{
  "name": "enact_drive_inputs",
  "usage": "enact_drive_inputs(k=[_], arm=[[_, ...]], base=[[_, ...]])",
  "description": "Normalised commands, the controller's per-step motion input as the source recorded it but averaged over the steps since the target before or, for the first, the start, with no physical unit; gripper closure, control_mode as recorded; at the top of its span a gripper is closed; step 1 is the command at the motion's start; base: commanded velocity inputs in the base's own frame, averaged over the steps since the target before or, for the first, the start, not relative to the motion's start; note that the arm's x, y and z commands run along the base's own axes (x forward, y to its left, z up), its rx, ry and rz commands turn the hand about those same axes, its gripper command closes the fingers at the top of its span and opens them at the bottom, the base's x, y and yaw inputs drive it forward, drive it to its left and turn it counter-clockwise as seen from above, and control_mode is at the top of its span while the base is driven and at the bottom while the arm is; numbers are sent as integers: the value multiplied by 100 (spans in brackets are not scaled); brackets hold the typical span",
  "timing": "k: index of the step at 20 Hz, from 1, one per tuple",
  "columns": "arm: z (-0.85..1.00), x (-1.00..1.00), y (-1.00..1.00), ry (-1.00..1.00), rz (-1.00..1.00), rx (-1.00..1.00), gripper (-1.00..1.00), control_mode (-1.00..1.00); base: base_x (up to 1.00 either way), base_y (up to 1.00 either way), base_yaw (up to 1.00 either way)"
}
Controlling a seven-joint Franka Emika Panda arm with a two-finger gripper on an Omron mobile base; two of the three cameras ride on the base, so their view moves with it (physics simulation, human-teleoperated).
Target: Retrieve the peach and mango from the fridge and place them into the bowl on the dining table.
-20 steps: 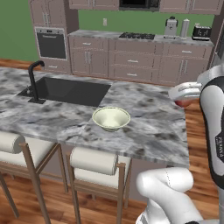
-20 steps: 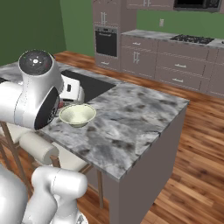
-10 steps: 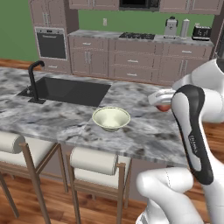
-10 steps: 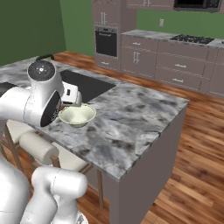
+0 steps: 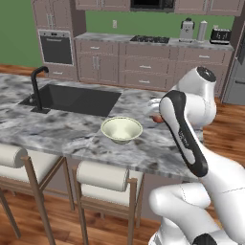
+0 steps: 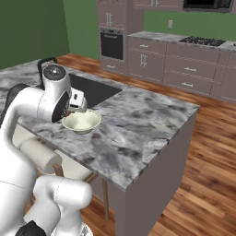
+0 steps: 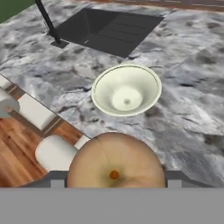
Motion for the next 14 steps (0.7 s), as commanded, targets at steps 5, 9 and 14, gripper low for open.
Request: enact_drive_inputs(k=[5, 9, 14], arm=[[-37, 56, 19, 15, 0, 0, 100, -100], [-39, 49, 16, 8, 0, 0, 100, -100], [-45, 34, 11, 1, 0, 0, 100, -100]], base=[[0, 0, 0], [0, 0, 0], [0, 0, 0]])
